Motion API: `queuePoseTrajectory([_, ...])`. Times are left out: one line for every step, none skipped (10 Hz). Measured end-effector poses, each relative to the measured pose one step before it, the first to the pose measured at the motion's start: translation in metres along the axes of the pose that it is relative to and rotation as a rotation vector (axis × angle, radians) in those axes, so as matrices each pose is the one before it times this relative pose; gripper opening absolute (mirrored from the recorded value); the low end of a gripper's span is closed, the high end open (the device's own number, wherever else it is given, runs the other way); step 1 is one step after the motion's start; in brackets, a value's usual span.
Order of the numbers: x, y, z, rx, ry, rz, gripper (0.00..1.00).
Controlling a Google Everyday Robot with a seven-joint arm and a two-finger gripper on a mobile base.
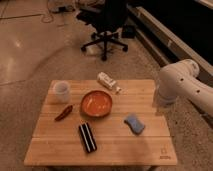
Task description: Place the white sponge in the ceramic bowl
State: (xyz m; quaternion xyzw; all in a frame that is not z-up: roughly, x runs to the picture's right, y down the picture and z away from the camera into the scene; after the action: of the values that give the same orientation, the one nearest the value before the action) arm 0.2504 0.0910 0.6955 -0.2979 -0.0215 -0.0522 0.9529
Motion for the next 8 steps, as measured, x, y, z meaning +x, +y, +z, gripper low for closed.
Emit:
queuePoseTrajectory([-0.00057,0.00365,0.00166,-0.00025,-0.00012,-0.00064,0.44])
queuePoseTrajectory([0.00025,0.00053,-0.0008,-0.00236,0.00303,-0.0089,0.44])
queuePoseTrajectory([-0.00213,-0.00299,-0.00054,-0.01894,-0.00127,-0.03411,0.44])
queuePoseTrajectory([0.00128,0.0009,-0.00224,-0.00623,0.00041,-0.00853,0.44])
queuePoseTrajectory([0.004,-0.00116,0.00221,0.00742,-0.00217,0.03405,0.44])
queuePoseTrajectory([0.00161,-0.0032,0.00064,0.00144,-0.00456,0.00166,0.44])
queuePoseTrajectory([0.00164,-0.00162,0.00045,-0.00746,-0.00206,-0.00604,0.44])
queuePoseTrajectory([-0.00727,-0.0006,0.00214,-0.00647,0.00136,-0.0098,0.44])
